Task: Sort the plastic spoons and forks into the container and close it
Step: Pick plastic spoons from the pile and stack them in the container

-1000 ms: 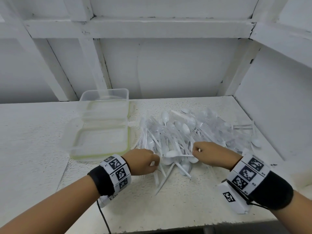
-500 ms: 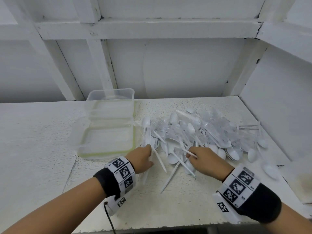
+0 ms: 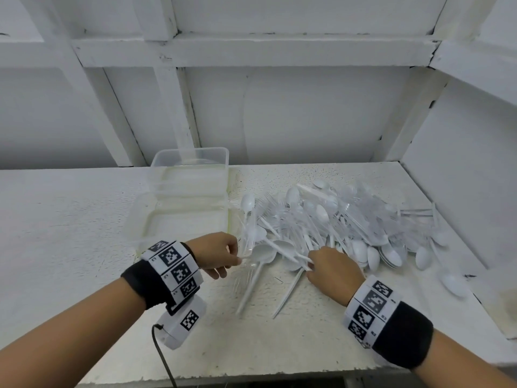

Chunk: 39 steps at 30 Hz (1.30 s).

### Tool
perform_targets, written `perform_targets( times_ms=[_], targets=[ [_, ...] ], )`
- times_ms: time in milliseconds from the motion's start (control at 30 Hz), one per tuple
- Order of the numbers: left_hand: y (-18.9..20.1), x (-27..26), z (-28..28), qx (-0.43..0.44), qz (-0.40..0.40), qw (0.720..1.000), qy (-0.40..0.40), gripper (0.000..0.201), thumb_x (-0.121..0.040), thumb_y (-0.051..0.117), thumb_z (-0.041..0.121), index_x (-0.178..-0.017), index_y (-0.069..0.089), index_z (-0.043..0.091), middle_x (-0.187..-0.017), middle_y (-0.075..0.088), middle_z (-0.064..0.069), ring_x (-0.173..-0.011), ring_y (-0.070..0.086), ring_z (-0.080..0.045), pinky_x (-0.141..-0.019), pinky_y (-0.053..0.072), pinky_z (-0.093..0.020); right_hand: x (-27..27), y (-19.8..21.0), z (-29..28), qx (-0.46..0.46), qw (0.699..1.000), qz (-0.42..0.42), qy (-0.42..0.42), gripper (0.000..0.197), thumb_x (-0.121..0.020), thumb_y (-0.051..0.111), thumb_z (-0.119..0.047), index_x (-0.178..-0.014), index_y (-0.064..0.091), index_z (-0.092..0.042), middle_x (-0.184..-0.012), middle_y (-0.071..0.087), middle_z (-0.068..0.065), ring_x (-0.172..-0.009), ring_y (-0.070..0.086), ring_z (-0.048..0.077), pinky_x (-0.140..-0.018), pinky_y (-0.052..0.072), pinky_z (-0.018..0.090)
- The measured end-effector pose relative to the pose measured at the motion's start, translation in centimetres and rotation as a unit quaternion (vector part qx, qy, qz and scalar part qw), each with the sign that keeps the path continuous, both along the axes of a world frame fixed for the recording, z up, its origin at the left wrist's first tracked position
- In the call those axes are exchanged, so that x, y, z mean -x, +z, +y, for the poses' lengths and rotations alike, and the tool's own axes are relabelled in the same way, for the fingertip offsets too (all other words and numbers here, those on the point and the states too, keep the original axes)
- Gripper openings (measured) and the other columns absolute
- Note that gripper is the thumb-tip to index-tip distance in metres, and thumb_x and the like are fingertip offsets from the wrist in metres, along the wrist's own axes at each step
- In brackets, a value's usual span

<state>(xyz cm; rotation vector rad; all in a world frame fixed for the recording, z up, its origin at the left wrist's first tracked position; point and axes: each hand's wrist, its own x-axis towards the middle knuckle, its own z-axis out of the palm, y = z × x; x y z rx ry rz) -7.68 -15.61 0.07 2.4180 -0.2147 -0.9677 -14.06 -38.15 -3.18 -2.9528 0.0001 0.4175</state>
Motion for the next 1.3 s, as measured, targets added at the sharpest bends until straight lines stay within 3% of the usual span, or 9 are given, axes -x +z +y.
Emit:
perform_targets(
  times_ms=[167,300,500,567,667,800,967,1100,1300],
  targets=[
    [0.6,0.2,1.0,-0.046,-0.043,0.998,-0.023,0.003,-0.098,0.039,0.017,-0.100,0.040,0.015,-0.077,0.058,0.003,-0.060,0.050,-0.011,-0.049,0.041,-0.017,-0.3,1.0,-0.2,-0.037,0.998,0.015,-0.042,0.027,-0.090,0.052,-0.030,-0.068,0.048,-0.015,-0.077,0.045,0.000,-0.065,0.047,0.017,-0.050,0.030,0.022],
    [0.2,0.1,1.3,-0.084,-0.098,0.991,-0.033,0.025,-0.099,0.033,0.015,-0.118,0.048,0.011,-0.079,0.051,0.006,-0.072,0.049,-0.011,-0.055,0.036,-0.017,-0.3,3.1,-0.5,-0.099,0.992,0.060,-0.058,0.023,-0.090,0.053,-0.026,-0.072,0.047,-0.013,-0.065,0.045,-0.003,-0.055,0.039,0.010,-0.050,0.029,0.021],
    [-0.9,1.4,0.9,-0.027,-0.062,0.998,-0.011,0.013,-0.093,0.037,0.004,-0.102,0.040,0.013,-0.095,0.060,-0.005,-0.079,0.054,-0.019,-0.063,0.043,-0.022,0.8,6.0,-2.1,-0.090,0.992,0.070,-0.049,0.008,-0.095,0.040,-0.011,-0.100,0.046,-0.011,-0.094,0.060,0.008,-0.070,0.049,0.017,-0.057,0.036,0.025],
    [-1.5,1.7,0.2,-0.034,-0.060,0.997,-0.025,0.011,-0.093,0.037,0.005,-0.091,0.038,0.015,-0.093,0.054,-0.005,-0.081,0.050,-0.021,-0.068,0.040,-0.025,1.1,6.5,-2.3,-0.091,0.992,0.069,-0.046,0.009,-0.095,0.036,-0.005,-0.100,0.041,-0.011,-0.088,0.058,0.010,-0.067,0.047,0.018,-0.055,0.034,0.025],
    [-2.5,2.1,-1.2,-0.042,-0.085,0.995,-0.030,0.021,-0.095,0.035,0.013,-0.076,0.034,0.020,-0.079,0.046,0.001,-0.071,0.043,-0.015,-0.059,0.033,-0.022,0.9,6.8,-1.8,-0.155,0.982,0.065,-0.082,0.006,-0.096,0.034,-0.009,-0.097,0.037,-0.014,-0.073,0.043,0.001,-0.058,0.037,0.011,-0.049,0.027,0.020],
    [-3.4,2.4,-2.7,-0.051,-0.108,0.992,-0.043,0.016,-0.091,0.052,0.031,-0.089,0.045,0.017,-0.087,0.048,0.003,-0.084,0.046,-0.016,-0.068,0.036,-0.023,0.4,5.1,-0.2,-0.253,0.958,0.049,-0.124,0.014,-0.099,0.038,-0.027,-0.102,0.046,-0.017,-0.074,0.045,-0.005,-0.058,0.038,0.006,-0.049,0.026,0.018],
    [-3.7,2.0,-3.0,-0.061,-0.128,0.989,-0.044,0.027,-0.087,0.056,0.022,-0.065,0.042,0.020,-0.069,0.046,0.005,-0.076,0.049,-0.016,-0.051,0.031,-0.015,-0.2,2.4,1.4,-0.322,0.929,0.093,-0.156,0.013,-0.098,0.035,-0.019,-0.100,0.046,-0.012,-0.074,0.043,0.003,-0.057,0.040,0.015,-0.046,0.034,0.021],
    [-2.6,1.3,-1.9,-0.022,-0.094,0.995,-0.005,0.025,-0.086,0.062,0.026,-0.065,0.051,0.018,-0.068,0.053,0.004,-0.063,0.049,-0.009,-0.051,0.033,-0.015,-0.8,1.9,1.7,-0.297,0.942,0.062,-0.146,0.019,-0.095,0.038,-0.015,-0.077,0.041,-0.014,-0.071,0.041,0.001,-0.058,0.036,0.013,-0.048,0.029,0.020],
    [-0.8,0.5,-0.1,0.037,0.011,0.998,0.050,0.015,-0.088,0.054,0.016,-0.074,0.054,0.012,-0.064,0.057,0.001,-0.050,0.037,-0.011,-0.042,0.028,-0.019,-1.9,0.9,2.4,-0.250,0.961,0.038,-0.111,0.021,-0.088,0.057,-0.025,-0.073,0.046,-0.014,-0.067,0.046,-0.003,-0.060,0.043,0.010,-0.056,0.035,0.023]
  ],
)
